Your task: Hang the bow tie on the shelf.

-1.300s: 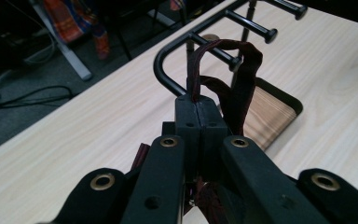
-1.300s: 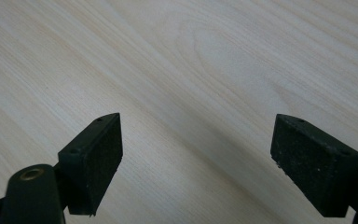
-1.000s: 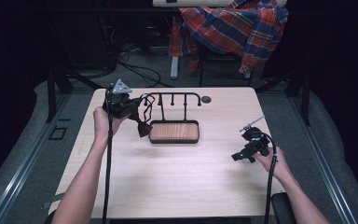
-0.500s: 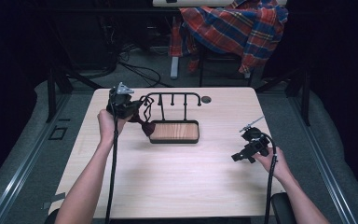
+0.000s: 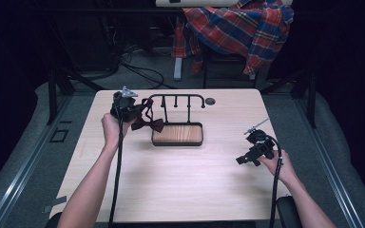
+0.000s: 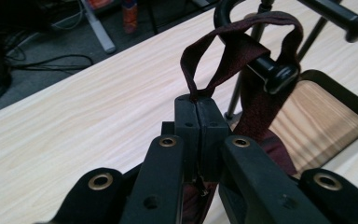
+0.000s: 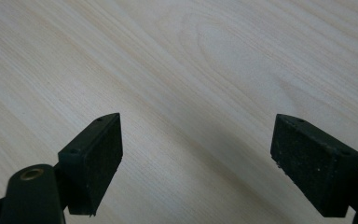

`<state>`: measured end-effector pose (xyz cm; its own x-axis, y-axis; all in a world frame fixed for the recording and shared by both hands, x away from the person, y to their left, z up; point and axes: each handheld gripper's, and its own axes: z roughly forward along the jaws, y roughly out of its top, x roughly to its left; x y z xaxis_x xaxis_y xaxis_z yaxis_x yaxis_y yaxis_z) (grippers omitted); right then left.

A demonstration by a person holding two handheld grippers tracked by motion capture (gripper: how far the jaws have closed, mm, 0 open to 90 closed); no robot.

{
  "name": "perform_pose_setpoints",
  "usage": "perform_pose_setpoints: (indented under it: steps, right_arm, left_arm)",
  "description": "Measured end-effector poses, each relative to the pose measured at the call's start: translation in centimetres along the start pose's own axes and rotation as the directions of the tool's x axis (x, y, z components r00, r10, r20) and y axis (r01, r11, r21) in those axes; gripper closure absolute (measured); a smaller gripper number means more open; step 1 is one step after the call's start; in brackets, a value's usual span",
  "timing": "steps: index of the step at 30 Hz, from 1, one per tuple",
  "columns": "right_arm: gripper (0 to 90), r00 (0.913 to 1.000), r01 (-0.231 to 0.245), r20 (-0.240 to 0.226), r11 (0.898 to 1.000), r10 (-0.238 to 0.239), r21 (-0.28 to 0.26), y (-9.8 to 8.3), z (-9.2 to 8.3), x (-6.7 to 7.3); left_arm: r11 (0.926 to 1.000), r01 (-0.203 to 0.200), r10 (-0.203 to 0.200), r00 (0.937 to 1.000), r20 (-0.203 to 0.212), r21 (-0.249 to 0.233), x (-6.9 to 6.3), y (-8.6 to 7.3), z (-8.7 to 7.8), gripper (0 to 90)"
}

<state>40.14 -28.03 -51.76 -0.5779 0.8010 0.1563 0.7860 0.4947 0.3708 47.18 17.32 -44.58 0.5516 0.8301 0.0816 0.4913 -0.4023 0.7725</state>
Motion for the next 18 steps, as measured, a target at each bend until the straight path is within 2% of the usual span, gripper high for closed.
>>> perform_pose_setpoints:
  steps: [3,9,12,13,18]
  right_arm:
    - [16.5,1.0000,0.008,0.002,1.000,-0.008,0.011,0.04,-0.04,-0.02]
    - [16.5,1.0000,0.000,-0.003,1.000,0.000,-0.002,-0.04,0.01,-0.01]
    - [16.5,0.9995,0.030,-0.001,0.999,-0.030,0.031,0.13,-0.22,-0.16]
    - [16.5,1.0000,0.003,0.002,1.000,-0.003,0.001,0.00,-0.01,0.04]
    - [16.5,1.0000,0.002,0.002,1.000,-0.002,0.000,-0.01,-0.02,0.03]
  left_arm:
    - [1.0000,0.001,-0.001,1.0000,-0.002,0.001,-0.22,0.20,0.68,88.6]
    - [0.9999,-0.011,0.011,0.9999,-0.008,0.013,-0.58,0.36,1.22,88.5]
    - [1.0000,-0.007,0.007,0.9999,-0.007,0.000,-0.52,0.39,1.13,88.5]
    - [0.9999,-0.001,0.001,1.0000,-0.001,-0.012,-0.57,0.45,1.03,88.5]
    - [0.9998,-0.020,0.020,0.9998,-0.006,-0.002,-0.85,0.62,1.21,88.4]
